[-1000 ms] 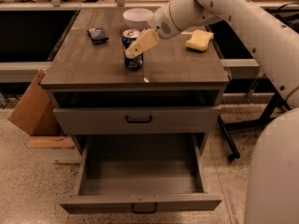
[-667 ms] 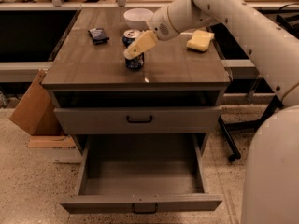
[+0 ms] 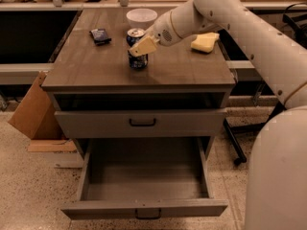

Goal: Place pepsi can into middle drawer

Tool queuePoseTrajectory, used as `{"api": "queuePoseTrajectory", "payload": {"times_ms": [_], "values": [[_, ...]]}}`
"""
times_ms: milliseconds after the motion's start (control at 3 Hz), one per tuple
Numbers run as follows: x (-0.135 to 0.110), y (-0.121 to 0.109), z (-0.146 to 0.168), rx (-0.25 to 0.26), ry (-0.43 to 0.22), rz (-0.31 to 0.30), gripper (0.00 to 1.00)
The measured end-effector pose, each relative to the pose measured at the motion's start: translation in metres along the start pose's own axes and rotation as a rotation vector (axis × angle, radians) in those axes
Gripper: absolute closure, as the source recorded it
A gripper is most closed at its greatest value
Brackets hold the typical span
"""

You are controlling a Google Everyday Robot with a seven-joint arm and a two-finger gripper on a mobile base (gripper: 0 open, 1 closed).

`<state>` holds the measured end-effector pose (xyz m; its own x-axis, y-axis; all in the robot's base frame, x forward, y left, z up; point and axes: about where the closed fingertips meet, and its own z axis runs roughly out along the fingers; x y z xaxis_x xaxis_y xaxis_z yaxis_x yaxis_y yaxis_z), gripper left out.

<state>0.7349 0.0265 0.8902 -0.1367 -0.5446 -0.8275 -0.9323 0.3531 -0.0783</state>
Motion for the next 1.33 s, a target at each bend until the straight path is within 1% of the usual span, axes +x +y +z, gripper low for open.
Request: {"api": "queuePoseTrajectory", "payload": {"times_ms": [333, 667, 1000, 1333], "values": [[0.001, 0.005, 0.001, -0.01, -0.009, -0.003, 0.71], [-0.017, 0.026, -0.024, -0.023, -0.061, -0.06, 0.95], [-0.031, 0.064, -0.06, -0.052, -0.106, -0.118, 1.0], [-0.038, 0.101, -0.085, -0.1, -0.145, -0.143, 1.0]]}}
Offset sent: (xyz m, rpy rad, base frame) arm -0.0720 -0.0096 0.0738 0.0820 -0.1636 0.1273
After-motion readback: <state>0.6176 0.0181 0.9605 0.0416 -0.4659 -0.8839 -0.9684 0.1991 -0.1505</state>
